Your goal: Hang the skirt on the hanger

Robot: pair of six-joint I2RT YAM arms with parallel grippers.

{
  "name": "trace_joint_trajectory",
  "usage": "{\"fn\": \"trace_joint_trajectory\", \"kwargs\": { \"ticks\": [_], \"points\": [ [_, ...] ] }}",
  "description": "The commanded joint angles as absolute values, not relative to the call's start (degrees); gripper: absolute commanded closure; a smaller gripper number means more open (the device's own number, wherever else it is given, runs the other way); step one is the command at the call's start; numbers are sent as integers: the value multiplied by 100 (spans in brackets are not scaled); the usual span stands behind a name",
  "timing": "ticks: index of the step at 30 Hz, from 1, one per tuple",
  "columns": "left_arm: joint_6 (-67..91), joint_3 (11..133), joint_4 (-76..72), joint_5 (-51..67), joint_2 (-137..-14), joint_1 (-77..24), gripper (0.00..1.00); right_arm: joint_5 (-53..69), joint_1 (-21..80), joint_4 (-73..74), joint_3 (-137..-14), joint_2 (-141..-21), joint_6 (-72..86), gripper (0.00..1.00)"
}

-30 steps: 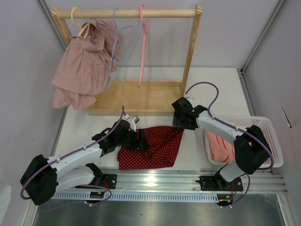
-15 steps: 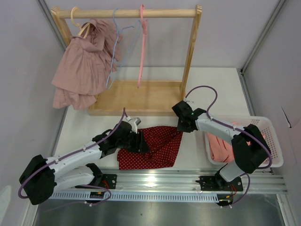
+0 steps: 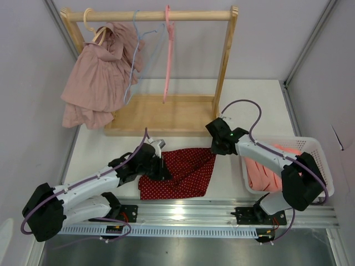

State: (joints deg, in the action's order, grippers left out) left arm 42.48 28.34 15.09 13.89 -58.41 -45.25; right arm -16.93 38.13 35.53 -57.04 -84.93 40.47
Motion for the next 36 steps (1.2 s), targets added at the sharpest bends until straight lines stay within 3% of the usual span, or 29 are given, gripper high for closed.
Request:
{"fn": "trace_joint_trajectory", "kwargs": {
  "ticks": [1,8,12,21,29,36],
  "points": [
    [4140,3277,1757,1397,-5582,-4570,100,-1863,3797,3805,-5844,-8104,4026,100],
    [3657,4506,3275,783,-5002,-4334,100,-2171,3735,4491,-6652,-7226,3929,100],
    [3288,5377,3865,904,-4773,-3440,100,-2285,3674,4825,-7451,-6698,3824,100],
    [3041,7555,4315,923,-5071,-2549,100,-2338,3656,5063,-9483,-6733,3516,100],
    [3208,7963,4640,817,-4641,-2540,100,-1890,3691,5001,-9536,-6241,3498,100],
    [3331,8042,4922,826,-4175,-2540,100,-1951,4402,5316,-9650,-5959,3498,100]
  ]
}}
